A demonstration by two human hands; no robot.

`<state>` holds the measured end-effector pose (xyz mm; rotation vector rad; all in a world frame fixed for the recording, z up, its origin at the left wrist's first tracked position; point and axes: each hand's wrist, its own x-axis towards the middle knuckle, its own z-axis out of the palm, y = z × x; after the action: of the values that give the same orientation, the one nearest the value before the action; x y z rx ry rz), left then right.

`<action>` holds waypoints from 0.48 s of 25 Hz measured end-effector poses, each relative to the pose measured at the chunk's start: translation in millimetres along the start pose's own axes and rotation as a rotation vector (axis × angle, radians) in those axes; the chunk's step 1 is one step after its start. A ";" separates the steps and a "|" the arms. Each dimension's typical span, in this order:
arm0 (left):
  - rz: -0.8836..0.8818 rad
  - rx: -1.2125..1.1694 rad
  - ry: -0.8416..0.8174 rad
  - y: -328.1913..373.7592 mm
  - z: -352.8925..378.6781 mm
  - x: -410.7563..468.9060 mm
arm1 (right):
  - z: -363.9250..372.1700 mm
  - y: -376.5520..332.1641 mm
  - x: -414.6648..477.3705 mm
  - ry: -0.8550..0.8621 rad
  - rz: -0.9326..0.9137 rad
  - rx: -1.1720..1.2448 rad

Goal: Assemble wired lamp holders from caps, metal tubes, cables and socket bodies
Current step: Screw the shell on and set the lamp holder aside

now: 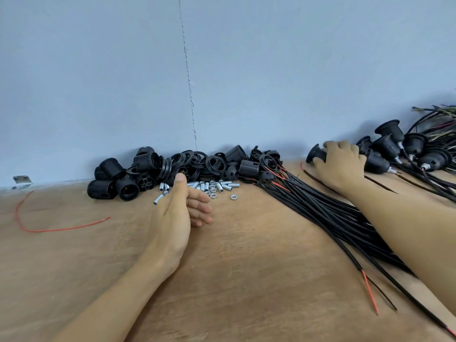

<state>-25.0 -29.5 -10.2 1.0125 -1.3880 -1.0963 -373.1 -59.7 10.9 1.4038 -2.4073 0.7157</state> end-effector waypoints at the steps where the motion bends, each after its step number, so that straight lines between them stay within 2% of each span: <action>1: 0.000 0.000 0.000 0.1 0.3 -0.2 | -0.8 -2.9 -1.5 0.011 -0.055 0.000; 3: -0.001 -0.001 0.001 0.8 -0.2 -0.9 | -0.6 -12.9 -3.9 -0.061 -0.082 0.080; 6: -0.010 -0.012 0.002 2.0 -0.6 -1.6 | 2.7 -26.7 -3.2 -0.162 0.000 0.157; 12: -0.024 -0.031 -0.015 0.7 -0.2 -1.7 | 4.2 -48.2 -8.5 -0.166 0.015 0.210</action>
<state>-24.7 -27.7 -9.9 1.0024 -1.3694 -1.1418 -326.9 -75.4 17.1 1.5845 -2.5316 0.9125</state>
